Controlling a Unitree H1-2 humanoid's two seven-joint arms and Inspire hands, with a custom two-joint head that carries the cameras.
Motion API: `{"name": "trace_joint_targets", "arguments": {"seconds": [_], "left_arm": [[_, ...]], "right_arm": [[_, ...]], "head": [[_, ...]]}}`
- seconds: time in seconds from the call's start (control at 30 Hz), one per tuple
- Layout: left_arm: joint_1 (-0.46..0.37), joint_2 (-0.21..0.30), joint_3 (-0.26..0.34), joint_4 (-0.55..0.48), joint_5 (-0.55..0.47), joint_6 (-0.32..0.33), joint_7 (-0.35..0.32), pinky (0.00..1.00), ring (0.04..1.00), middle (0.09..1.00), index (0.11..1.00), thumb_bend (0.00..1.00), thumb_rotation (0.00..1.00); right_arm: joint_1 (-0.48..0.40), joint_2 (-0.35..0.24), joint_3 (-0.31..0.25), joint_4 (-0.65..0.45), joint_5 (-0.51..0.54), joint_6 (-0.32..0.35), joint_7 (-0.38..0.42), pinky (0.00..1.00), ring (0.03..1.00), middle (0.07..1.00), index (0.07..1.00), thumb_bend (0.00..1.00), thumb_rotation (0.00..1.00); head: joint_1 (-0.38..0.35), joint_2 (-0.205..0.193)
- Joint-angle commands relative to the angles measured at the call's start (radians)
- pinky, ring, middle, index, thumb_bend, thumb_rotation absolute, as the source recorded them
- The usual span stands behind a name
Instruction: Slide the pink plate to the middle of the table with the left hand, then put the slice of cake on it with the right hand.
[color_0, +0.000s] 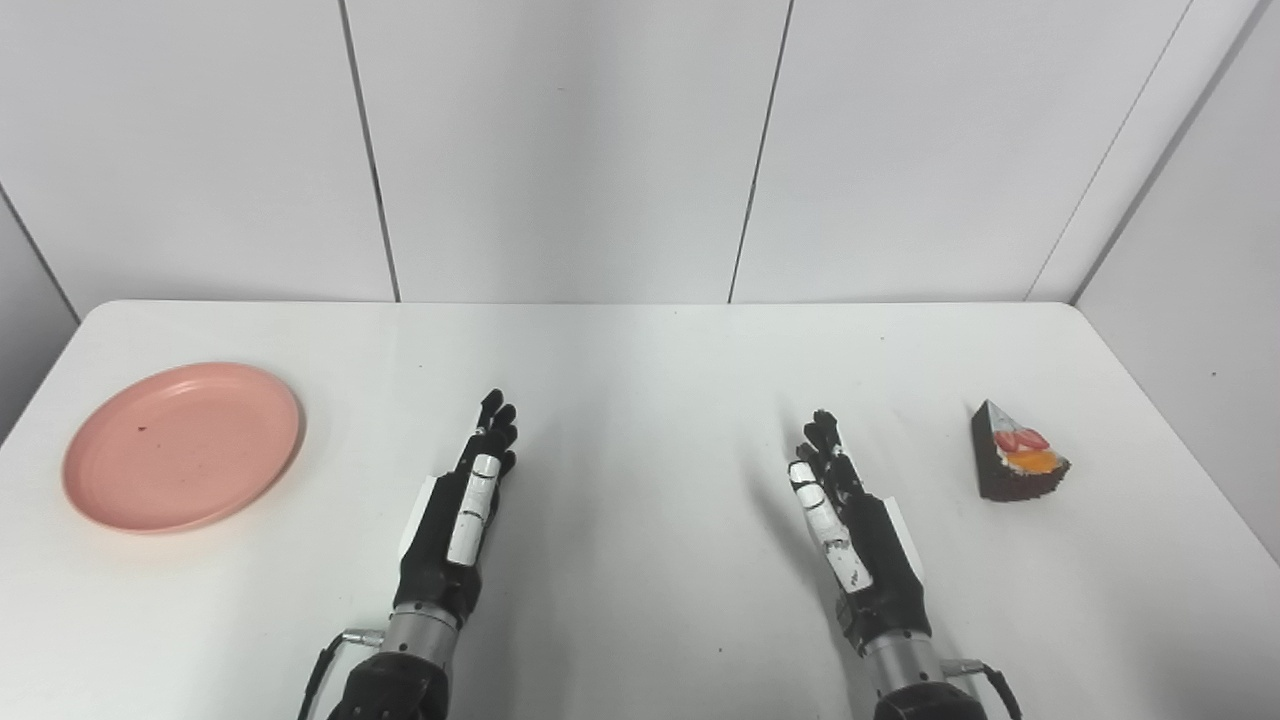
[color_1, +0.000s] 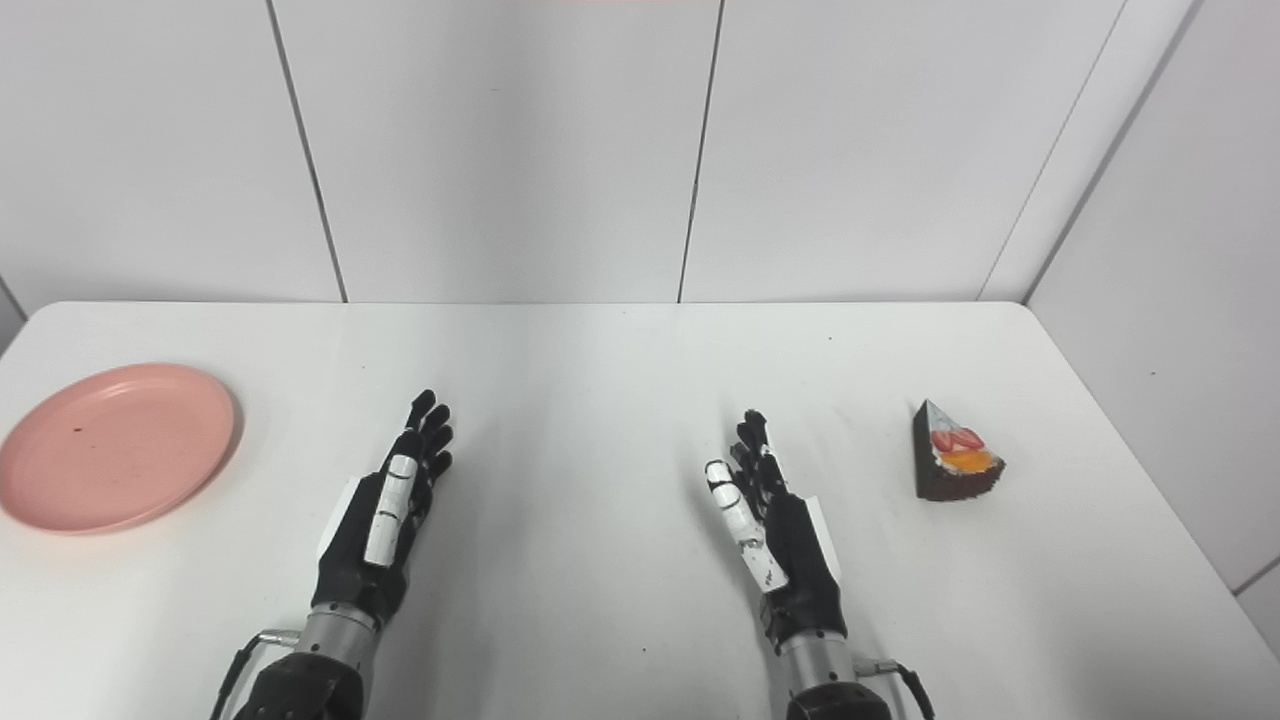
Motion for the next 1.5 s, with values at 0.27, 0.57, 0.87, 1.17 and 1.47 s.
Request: {"name": "trace_joint_targets", "arguments": {"seconds": [0.27, 0.57, 0.87, 1.17, 1.47], "left_arm": [[0.014, 0.002, 0.0, 0.019, -0.011, -0.027, -0.015, 1.0, 1.0, 1.0, 1.0, 0.64, 1.0], [0.015, 0.006, -0.004, 0.019, 0.0, -0.036, -0.015, 1.0, 1.0, 1.0, 1.0, 0.65, 1.0], [0.011, -0.014, -0.018, 0.042, 0.02, -0.036, 0.003, 1.0, 1.0, 1.0, 1.0, 0.68, 1.0], [-0.075, -0.077, -0.005, 0.238, 0.05, -0.196, 0.063, 1.0, 1.0, 1.0, 1.0, 0.66, 0.97], [-0.245, -0.052, 0.131, 0.321, -0.022, -0.286, 0.119, 0.9, 0.892, 0.897, 0.896, 0.63, 1.0]], "right_arm": [[-0.013, 0.013, -0.007, -0.027, 0.029, -0.043, -0.001, 1.0, 0.968, 0.984, 0.992, 0.57, 0.99], [-0.013, 0.015, -0.007, -0.037, 0.025, -0.031, -0.002, 1.0, 0.967, 0.979, 0.987, 0.54, 1.0], [-0.009, -0.019, -0.015, -0.013, 0.047, -0.053, 0.029, 1.0, 0.985, 0.994, 0.998, 0.53, 1.0], [-0.015, -0.063, -0.053, 0.05, 0.105, -0.102, 0.07, 1.0, 1.0, 1.0, 1.0, 0.45, 1.0], [-0.027, -0.073, -0.077, 0.12, 0.131, -0.163, 0.088, 1.0, 1.0, 1.0, 1.0, 0.39, 0.93]], "head": [[-0.009, 0.002], [-0.008, 0.001], [0.146, -0.054], [0.395, -0.178], [0.459, -0.24]]}}
